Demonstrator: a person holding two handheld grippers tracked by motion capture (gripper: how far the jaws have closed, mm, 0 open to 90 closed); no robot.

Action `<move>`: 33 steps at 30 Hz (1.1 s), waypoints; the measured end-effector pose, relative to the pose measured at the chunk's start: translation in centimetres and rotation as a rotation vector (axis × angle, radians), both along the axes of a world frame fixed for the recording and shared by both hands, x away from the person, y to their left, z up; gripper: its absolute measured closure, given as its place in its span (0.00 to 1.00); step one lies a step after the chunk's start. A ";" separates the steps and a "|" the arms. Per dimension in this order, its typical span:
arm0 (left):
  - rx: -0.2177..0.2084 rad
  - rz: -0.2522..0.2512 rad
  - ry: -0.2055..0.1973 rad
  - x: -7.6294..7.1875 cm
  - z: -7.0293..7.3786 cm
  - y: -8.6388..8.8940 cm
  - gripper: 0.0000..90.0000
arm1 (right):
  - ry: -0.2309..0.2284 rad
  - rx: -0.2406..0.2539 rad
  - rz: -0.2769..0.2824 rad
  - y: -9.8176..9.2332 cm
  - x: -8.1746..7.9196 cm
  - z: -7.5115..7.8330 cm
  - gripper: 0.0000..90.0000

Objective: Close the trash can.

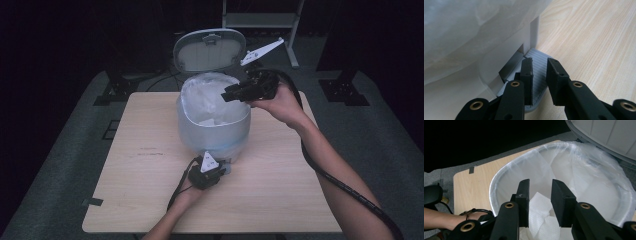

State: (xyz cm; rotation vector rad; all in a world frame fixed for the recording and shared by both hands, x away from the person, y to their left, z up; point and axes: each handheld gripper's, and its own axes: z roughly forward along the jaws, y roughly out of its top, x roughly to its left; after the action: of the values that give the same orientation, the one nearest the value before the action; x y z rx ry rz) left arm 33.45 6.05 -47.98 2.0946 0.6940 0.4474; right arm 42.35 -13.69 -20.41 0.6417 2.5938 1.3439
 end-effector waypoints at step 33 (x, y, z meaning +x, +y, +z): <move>-0.007 -0.003 0.004 -0.1 0.0 0.0 0.79 | 0.008 0.073 -0.099 -8.3 -2.1 -2.3 0.69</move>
State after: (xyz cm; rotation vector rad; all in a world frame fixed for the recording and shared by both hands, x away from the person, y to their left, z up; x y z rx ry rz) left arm 33.39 6.06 -47.98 2.0906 0.6937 0.4384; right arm 40.22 -22.01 -22.74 0.7774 2.4931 1.4129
